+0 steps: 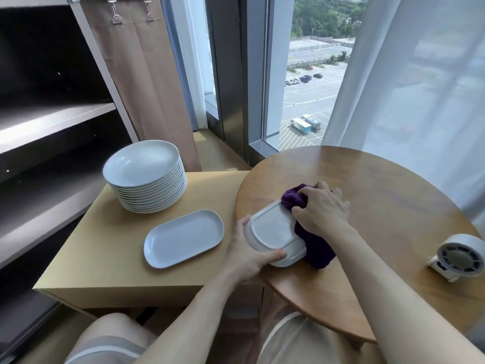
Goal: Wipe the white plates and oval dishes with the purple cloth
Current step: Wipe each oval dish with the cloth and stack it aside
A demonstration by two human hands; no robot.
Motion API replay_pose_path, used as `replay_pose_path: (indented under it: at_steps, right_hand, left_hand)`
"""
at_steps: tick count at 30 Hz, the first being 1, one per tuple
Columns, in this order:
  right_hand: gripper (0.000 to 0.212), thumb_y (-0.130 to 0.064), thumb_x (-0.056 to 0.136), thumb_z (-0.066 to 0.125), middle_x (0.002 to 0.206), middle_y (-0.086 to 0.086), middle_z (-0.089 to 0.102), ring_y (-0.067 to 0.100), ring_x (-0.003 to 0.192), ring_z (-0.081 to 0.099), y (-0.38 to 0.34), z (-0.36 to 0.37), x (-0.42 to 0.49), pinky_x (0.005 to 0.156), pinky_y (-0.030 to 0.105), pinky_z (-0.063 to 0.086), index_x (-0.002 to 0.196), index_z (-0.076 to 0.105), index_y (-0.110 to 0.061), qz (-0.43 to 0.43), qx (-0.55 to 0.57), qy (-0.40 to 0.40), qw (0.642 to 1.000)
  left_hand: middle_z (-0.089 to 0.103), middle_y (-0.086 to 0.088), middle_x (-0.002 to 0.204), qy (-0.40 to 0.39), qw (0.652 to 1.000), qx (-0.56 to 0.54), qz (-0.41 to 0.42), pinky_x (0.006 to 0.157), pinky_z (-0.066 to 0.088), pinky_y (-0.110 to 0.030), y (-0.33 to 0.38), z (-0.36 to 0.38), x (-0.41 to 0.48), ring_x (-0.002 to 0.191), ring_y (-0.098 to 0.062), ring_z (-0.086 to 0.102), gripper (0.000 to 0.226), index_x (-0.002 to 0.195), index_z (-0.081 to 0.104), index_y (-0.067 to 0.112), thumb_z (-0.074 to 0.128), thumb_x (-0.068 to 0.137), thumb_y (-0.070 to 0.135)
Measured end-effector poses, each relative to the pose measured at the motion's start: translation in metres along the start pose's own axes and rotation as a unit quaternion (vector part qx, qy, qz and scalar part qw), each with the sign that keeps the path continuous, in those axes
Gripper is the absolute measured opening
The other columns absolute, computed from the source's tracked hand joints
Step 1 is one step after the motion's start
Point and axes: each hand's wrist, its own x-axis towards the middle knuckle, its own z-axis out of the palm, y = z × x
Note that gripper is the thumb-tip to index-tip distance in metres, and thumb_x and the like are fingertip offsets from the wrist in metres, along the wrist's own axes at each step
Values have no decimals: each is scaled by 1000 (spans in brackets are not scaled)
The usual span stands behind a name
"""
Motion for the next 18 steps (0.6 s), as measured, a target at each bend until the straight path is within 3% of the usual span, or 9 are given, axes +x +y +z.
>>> replay_pose_path:
  at_steps: [5, 13, 18]
  right_hand:
    - [36, -48, 80, 56, 110, -7, 39, 26, 100, 35, 17, -1, -27, 88, 44, 35, 114, 62, -41, 26, 21, -4, 999]
    - [44, -44, 81, 57, 121, -10, 44, 25, 119, 39, 0, -9, -68, 98, 45, 36, 125, 62, -46, -36, 45, -63, 996]
    - [48, -44, 81, 57, 107, -11, 39, 21, 109, 36, -23, -3, -78, 98, 44, 37, 128, 63, -43, -126, 21, -79, 989]
  left_hand:
    - [48, 19, 136, -8, 1000, 11, 3, 101, 40, -20, 2, 1, 2, 124, -5, 50, 124, 152, 31, 37, 100, 50, 46]
    - [51, 19, 131, -41, 999, 30, -15, 97, 43, -22, 9, -3, 7, 121, -7, 53, 134, 154, 25, 38, 96, 42, 59]
    - [61, 5, 124, -65, 997, 13, -38, 75, 47, -23, 11, -6, 6, 94, -10, 60, 135, 156, 19, 39, 86, 39, 49]
